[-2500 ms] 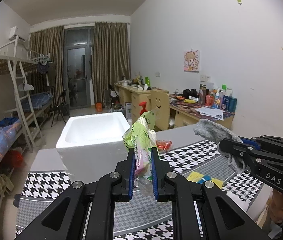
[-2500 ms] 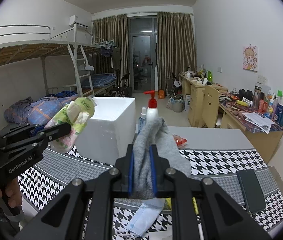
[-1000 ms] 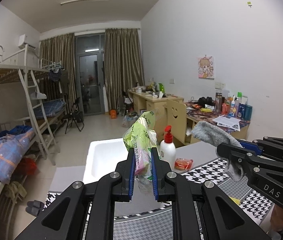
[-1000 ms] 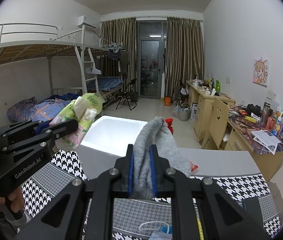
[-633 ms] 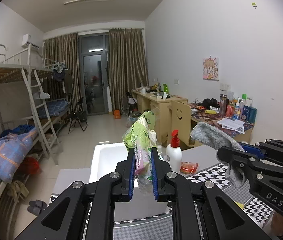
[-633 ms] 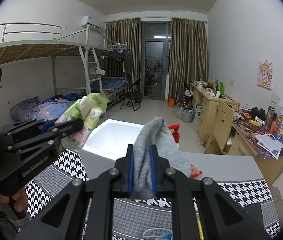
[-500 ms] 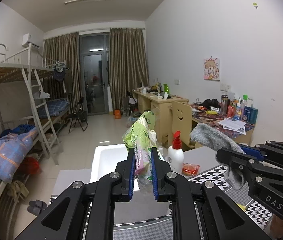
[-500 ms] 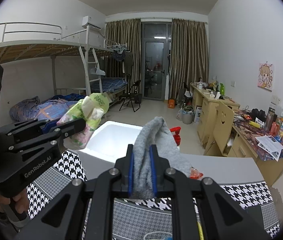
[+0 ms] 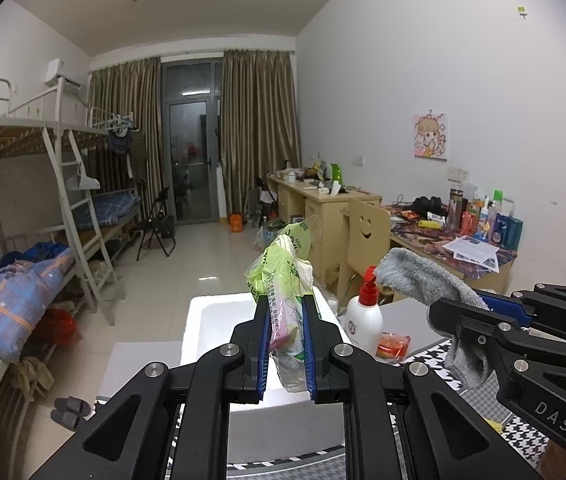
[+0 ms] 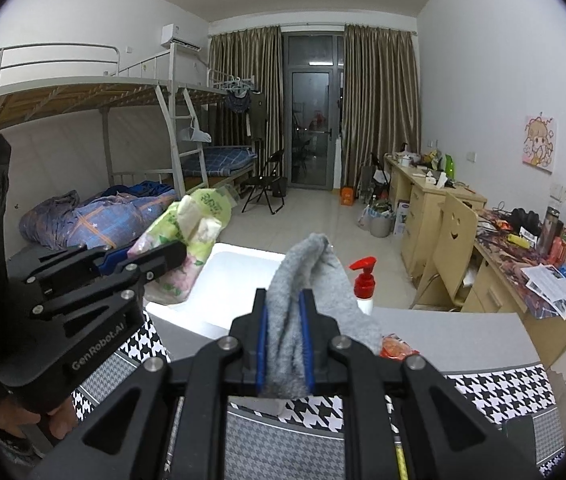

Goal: Organize soft objects
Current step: 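Carry the tissue pack and grey sock with both tools toward the white foam box, then open the left tool to drop the tissue pack into the foam box, then lower the grey sock into the foam box and open the right tool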

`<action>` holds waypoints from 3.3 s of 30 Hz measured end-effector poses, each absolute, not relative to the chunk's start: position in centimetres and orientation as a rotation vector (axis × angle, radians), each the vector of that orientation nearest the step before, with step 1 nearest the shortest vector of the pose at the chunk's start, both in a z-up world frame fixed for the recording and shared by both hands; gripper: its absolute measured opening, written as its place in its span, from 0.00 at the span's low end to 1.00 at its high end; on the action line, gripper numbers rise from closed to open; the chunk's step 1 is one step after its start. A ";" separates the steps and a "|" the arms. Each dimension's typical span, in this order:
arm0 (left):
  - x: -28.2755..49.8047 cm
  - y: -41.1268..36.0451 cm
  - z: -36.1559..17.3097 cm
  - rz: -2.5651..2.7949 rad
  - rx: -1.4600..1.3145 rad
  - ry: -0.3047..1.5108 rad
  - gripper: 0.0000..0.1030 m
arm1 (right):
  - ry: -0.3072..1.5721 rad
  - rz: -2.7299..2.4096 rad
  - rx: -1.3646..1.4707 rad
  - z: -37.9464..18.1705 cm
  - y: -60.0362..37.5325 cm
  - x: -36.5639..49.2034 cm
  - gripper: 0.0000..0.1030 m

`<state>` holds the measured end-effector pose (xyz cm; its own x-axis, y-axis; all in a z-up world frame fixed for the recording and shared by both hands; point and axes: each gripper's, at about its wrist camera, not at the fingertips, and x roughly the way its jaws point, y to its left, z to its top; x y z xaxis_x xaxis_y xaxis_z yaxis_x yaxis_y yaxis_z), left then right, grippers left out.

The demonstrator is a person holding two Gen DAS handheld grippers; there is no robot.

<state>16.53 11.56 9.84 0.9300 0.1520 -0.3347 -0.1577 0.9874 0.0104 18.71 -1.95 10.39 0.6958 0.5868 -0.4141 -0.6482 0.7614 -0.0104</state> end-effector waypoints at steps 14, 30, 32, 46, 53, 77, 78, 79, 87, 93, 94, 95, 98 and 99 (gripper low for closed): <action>19.4 12.6 8.8 0.176 -0.032 0.390 0.15 | 0.424 0.688 -0.176 10.3 0.3 20.6 0.18; 22.6 14.6 7.1 0.177 -0.063 0.465 0.15 | 0.475 0.680 -0.198 9.5 2.1 22.5 0.18; 23.0 14.8 6.9 0.180 -0.064 0.472 0.15 | 0.477 0.680 -0.200 9.6 2.2 22.7 0.18; 23.6 16.3 6.0 0.209 -0.091 0.497 0.61 | 0.494 0.677 -0.208 9.1 3.1 23.6 0.18; 22.4 17.1 6.6 0.255 -0.102 0.459 0.88 | 0.503 0.689 -0.214 8.9 3.8 23.6 0.18; 17.1 20.4 6.7 0.415 -0.106 0.414 0.99 | 0.542 0.723 -0.245 7.9 7.8 25.3 0.18; 16.9 20.4 6.7 0.418 -0.105 0.411 0.99 | 0.546 0.723 -0.244 7.9 7.9 25.5 0.18; 16.7 20.4 6.7 0.419 -0.104 0.410 0.99 | 0.549 0.723 -0.244 7.8 8.0 25.6 0.18; 15.8 21.0 6.6 0.422 -0.122 0.408 0.99 | 0.579 0.711 -0.248 7.2 8.9 27.0 0.18; 15.6 21.5 6.2 0.430 -0.133 0.415 0.99 | 0.624 0.701 -0.254 6.3 9.6 28.1 0.20; 15.5 21.6 6.2 0.430 -0.137 0.416 0.99 | 0.635 0.700 -0.251 6.2 9.7 28.3 0.23; 15.4 21.7 6.1 0.431 -0.141 0.416 0.99 | 0.648 0.699 -0.247 6.1 9.6 28.5 0.31; 15.1 21.9 5.9 0.434 -0.149 0.416 0.99 | 0.682 0.702 -0.241 5.9 9.6 28.8 0.56; 15.0 21.9 5.8 0.435 -0.150 0.418 0.99 | 0.676 0.706 -0.240 6.1 9.4 28.7 0.59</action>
